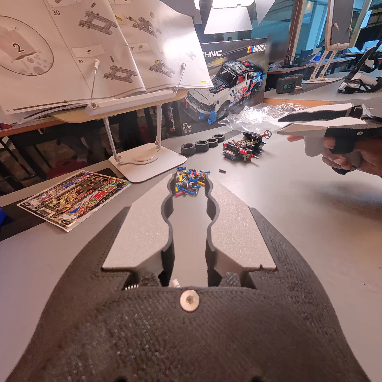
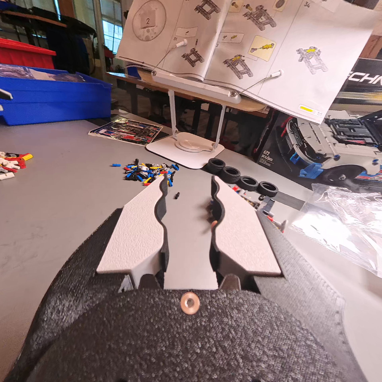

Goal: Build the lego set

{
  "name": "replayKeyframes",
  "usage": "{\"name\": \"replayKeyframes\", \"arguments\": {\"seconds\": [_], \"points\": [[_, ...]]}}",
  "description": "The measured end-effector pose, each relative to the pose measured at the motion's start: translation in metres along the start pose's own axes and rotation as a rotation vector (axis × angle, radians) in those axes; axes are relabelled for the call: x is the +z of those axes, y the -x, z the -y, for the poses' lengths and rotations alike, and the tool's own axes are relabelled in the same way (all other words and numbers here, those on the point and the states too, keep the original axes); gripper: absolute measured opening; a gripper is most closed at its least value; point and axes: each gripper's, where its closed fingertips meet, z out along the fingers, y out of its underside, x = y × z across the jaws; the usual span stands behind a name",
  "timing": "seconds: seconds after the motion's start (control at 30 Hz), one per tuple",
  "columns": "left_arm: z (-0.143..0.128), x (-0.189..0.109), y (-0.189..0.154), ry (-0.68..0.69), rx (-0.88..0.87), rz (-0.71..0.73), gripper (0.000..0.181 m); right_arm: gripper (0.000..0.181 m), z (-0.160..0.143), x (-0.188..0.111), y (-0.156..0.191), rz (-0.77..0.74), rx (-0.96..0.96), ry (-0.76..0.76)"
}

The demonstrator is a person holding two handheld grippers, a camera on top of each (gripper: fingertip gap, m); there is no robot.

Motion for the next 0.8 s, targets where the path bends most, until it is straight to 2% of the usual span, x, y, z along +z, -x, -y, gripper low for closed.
{"name": "replayKeyframes", "arguments": {"seconds": [0.23,0.63,0.8], "points": [[0.000,0.000,0.003,-0.009,-0.005,-0.001,0.018,0.034,-0.005,0.002,0.014,0.067,0.001,0.000],[-0.009,0.003,0.013,0.013,-0.049,0.031,0.024,0.034,-0.003,0.001,0.017,0.113,0.112,-0.008],[-0.008,0.002,0.012,0.012,-0.026,0.041,0.023,0.034,0.000,0.000,0.017,0.110,0.094,-0.022]]}}
